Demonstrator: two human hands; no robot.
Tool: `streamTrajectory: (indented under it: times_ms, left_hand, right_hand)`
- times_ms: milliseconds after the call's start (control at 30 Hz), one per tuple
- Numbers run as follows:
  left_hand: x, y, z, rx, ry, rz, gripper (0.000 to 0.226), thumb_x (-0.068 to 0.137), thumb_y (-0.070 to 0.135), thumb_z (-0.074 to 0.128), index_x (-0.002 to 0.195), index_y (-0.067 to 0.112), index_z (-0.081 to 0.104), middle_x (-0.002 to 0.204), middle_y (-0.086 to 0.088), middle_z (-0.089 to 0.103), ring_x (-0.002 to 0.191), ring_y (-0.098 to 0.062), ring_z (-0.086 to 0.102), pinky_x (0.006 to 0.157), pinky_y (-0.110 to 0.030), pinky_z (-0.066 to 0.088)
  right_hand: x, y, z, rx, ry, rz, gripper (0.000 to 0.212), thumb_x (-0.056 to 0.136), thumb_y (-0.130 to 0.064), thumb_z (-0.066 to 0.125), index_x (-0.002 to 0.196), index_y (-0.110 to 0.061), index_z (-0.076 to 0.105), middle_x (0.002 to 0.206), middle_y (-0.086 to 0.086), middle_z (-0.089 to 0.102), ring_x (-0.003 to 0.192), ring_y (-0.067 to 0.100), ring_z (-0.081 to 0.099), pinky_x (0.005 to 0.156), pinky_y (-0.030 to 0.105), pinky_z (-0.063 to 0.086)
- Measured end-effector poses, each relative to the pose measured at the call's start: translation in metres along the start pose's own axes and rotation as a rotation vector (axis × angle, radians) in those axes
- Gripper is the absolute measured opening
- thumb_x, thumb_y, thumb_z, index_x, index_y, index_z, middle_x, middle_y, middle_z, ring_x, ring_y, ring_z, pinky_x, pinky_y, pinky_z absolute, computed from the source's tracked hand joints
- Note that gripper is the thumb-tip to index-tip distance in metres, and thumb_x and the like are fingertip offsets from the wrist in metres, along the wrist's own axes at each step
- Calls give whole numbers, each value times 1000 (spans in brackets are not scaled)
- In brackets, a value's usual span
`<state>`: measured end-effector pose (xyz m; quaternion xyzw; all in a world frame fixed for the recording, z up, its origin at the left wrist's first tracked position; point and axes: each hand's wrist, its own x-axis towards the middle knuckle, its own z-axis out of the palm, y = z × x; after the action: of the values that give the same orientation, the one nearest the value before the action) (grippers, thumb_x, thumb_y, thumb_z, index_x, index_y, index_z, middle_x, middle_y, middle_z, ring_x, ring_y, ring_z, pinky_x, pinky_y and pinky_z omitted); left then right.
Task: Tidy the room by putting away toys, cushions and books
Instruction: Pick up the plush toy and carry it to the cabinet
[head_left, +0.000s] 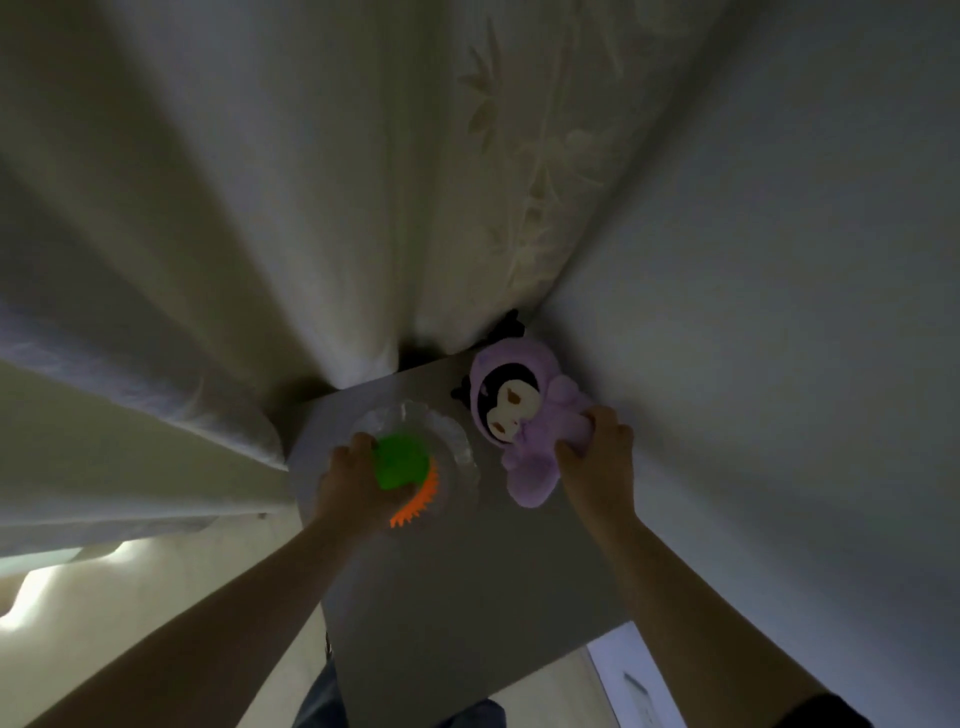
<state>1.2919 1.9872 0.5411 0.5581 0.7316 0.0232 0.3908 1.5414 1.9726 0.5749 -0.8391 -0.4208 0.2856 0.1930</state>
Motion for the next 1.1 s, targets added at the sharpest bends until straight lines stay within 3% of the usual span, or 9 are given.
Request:
streamTrajectory:
  times_ms: [167,400,533,667,767,833,967,1100]
  left_hand:
    - [19,-8,9,3,23,-11,72,67,33,83,123,10,44,115,-17,48,104,-42,55,85,-43,46]
    - [28,-15,23,29,-33,-40,71,68,13,81,128,3,45,124,-21,49,109,-43,53,87,-44,46]
    - [31,-10,18,42,-52,-10,76,70,20,82,133,0,45,132,-20,49,120,-36,48,95,-38,42]
    - [20,-3,14,14,-22,-6,73,77,19,77,138,4,42,140,-19,41,127,-34,42,102,-36,36]
    - [5,-2,6,-13,-8,-3,65,80,21,74,136,6,44,139,-17,43,127,-31,42,100,-33,35]
    - [-10,-2,2,-45,9,7,60,80,21,74,133,8,48,137,-15,47,124,-29,46,97,-30,36]
    - [-46,1,-8,-154,73,6,53,80,18,74,128,9,53,128,-13,55,109,-28,57,88,-31,43]
    - [-87,-3,-16,-245,157,7,48,79,18,75,122,9,57,119,-11,61,102,-28,60,88,-35,49]
  right_hand:
    - [18,13,17,84,-7,66,40,79,-1,64,116,-1,49,111,22,56,92,36,58,69,31,42]
    - [10,21,28,125,-56,94,53,78,-4,61,129,-7,46,118,19,57,98,34,59,79,40,52]
    - [4,21,22,100,-80,78,62,83,-9,64,139,-9,38,132,17,47,111,34,55,88,42,51]
    - [-9,21,14,129,-36,28,61,81,-14,65,137,-11,43,129,15,48,112,31,55,91,48,51]
    - [-25,14,8,150,-41,-10,58,83,-15,67,136,-10,45,130,12,49,118,27,51,98,46,47]
    - [-35,9,3,164,-49,-73,51,83,-15,68,130,-10,48,125,11,52,115,26,51,96,42,46]
    - [-52,-2,-4,199,-93,-163,28,84,-10,66,109,-9,54,104,5,56,96,22,56,73,18,41]
    - [-72,-16,-11,183,-159,-237,33,85,-10,66,115,-1,56,105,13,61,95,25,58,71,22,37]
